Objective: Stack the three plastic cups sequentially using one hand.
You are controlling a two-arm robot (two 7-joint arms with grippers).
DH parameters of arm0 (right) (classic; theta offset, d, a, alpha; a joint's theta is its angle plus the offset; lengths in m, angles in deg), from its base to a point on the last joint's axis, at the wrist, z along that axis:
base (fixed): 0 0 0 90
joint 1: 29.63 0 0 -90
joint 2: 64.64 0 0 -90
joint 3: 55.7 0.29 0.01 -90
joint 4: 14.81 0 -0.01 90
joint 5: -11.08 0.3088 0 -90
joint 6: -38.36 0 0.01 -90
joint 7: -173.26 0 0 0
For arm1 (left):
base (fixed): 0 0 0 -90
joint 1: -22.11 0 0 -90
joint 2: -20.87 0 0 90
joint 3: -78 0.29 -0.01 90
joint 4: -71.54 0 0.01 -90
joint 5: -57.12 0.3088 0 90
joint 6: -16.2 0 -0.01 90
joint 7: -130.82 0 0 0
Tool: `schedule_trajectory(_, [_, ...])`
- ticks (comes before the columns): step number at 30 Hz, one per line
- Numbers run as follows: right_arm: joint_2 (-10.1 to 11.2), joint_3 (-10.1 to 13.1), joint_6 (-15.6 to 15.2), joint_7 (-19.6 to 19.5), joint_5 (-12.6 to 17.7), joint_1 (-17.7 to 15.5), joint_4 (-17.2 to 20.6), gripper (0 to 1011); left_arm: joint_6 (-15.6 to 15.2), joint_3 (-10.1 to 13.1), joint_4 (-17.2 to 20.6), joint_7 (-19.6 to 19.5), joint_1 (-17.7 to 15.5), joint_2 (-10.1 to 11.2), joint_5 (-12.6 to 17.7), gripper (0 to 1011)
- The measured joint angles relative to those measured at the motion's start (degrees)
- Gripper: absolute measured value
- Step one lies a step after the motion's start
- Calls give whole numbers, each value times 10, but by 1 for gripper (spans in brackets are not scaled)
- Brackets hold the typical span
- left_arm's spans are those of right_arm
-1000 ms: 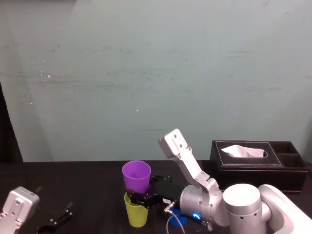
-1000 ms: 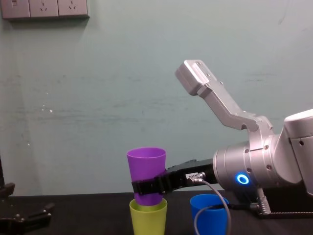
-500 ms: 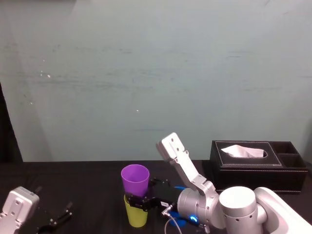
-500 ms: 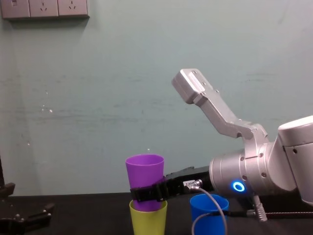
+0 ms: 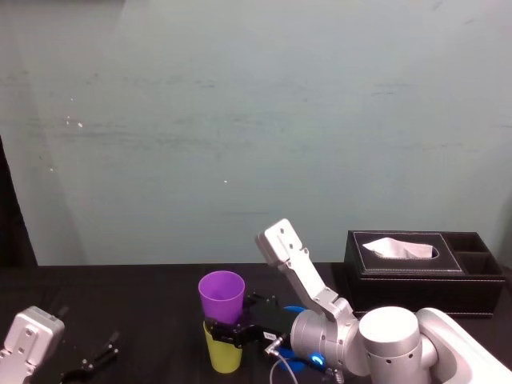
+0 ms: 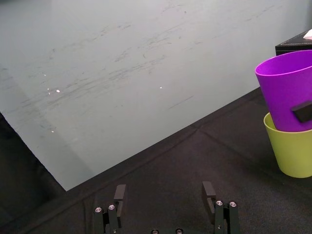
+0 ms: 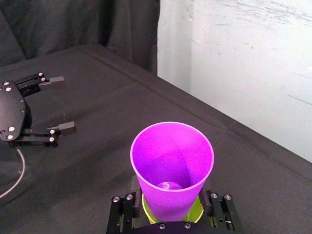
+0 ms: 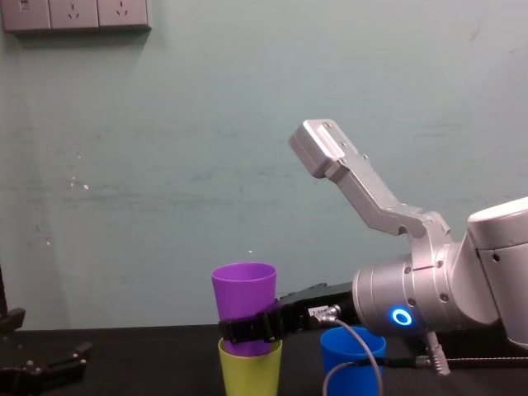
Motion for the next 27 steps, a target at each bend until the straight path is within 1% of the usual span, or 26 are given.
schedule_trajectory(2, [0, 0, 0, 0, 0, 0, 0, 732, 0, 0, 0, 0, 0, 0, 0, 1000])
schedule_trajectory(6, [0, 0, 0, 0, 0, 0, 0, 853, 0, 0, 0, 0, 0, 0, 0, 1000])
schedule_trajectory(8, [0, 0, 0, 0, 0, 0, 0, 891, 0, 0, 0, 0, 0, 0, 0, 1000])
schedule_trajectory(10, [0, 0, 0, 0, 0, 0, 1, 964, 0, 0, 0, 0, 0, 0, 0, 1000])
schedule_trajectory(12, [0, 0, 0, 0, 0, 0, 1, 994, 0, 0, 0, 0, 0, 0, 0, 1000])
schedule_trajectory(22, [0, 0, 0, 0, 0, -1, 1, 1002, 0, 0, 0, 0, 0, 0, 0, 1000])
schedule_trajectory(24, [0, 2, 5, -2, 0, -3, 3, 1002, 0, 0, 0, 0, 0, 0, 0, 1000])
schedule_trajectory(27, [1, 8, 21, -6, 0, -10, 13, 1002, 0, 0, 0, 0, 0, 0, 0, 1000])
